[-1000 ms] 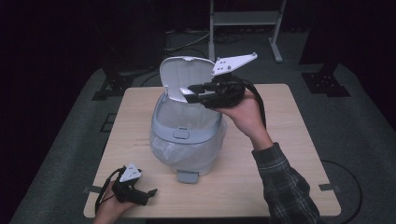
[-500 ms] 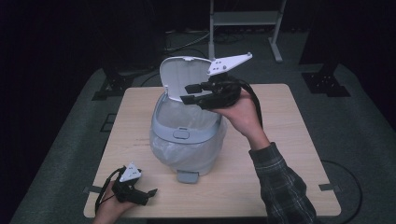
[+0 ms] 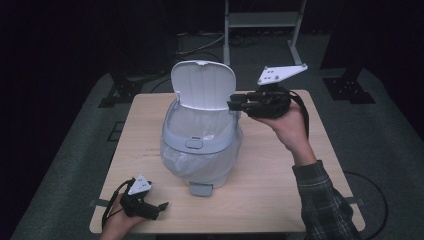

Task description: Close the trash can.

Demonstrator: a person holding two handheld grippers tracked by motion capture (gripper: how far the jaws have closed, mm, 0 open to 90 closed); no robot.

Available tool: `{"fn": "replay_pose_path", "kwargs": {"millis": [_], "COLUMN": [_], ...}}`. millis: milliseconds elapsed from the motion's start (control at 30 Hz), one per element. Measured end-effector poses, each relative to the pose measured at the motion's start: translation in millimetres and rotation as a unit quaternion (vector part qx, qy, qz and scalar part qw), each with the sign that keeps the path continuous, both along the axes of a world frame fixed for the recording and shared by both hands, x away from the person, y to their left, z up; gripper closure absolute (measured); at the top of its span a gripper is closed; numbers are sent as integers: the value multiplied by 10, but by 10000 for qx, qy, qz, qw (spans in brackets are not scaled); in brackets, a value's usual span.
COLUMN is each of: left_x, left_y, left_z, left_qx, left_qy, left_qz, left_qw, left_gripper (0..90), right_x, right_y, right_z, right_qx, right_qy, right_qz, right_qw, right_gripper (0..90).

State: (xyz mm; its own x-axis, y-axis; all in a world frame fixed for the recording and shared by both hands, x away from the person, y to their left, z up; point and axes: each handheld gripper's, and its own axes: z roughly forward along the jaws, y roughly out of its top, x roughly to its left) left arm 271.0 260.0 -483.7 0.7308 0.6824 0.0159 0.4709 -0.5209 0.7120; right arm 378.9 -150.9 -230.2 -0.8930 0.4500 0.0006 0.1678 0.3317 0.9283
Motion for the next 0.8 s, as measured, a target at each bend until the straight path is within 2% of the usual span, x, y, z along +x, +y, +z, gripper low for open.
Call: {"fn": "replay_pose_path", "kwargs": {"millis": [133,300,533,800], "left_x": [3,0,-9,-34], "left_y": [-2,-2,0,10], "left_z": [0,0,0,-1], "left_qx": [-5,-3,-5,-1], "left_qy": [4,0,-1,-2], "left_qz": [3,0,-8,-15], "left_qw": [10000,10000,10000,10000], "left_gripper": [0,0,0,0], "right_x": [16,78,213,380], "right_y": [-146,-222,-279,-340], "right_z": [3,13,61,102], "right_qx": [28,8,109,256], "right_qy": [-50,-72,-72,-110], "right_qz": [-261,-508,-705,-1035], "right_qw": [9996,9987,9974,9942], "right_gripper": [792,895,898,898]}}
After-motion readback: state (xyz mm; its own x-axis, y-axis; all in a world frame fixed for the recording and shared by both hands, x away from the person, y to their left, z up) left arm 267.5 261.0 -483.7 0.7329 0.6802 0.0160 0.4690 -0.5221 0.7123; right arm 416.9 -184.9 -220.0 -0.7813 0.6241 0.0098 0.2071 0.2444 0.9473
